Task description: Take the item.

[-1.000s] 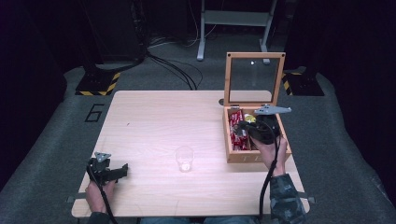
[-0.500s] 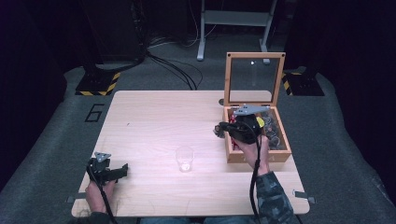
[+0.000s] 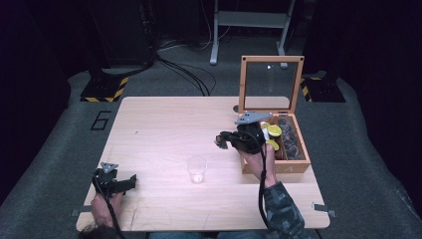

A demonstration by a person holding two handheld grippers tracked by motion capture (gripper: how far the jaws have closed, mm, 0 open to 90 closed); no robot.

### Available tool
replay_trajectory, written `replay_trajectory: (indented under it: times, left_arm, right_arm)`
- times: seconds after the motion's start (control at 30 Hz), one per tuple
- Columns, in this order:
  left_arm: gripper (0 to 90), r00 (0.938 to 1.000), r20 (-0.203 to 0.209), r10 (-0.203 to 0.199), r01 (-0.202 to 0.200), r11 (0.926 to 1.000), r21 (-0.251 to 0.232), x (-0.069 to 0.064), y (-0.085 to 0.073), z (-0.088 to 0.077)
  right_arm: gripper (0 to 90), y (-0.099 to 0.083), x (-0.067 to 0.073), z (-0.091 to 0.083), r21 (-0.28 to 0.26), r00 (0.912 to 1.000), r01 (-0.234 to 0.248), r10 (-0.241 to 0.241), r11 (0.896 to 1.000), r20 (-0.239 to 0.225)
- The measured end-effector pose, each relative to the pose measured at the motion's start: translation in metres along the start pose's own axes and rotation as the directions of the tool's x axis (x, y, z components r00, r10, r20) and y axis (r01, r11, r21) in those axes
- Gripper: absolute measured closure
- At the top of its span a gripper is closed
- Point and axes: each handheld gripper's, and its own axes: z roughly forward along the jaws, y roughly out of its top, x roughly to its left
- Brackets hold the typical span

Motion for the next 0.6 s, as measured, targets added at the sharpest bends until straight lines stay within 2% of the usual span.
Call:
replay_trajectory:
  times: [0.6]
  left_arm:
    - [2.2,1.0,0.0,0.0,0.0,1.0,0.0,0.0,0.0,0.0]
  right_arm:
    - [90.0,0.006,0.019,0.021,0.031,0.9977,0.03,-0.028,0.999,-0.062]
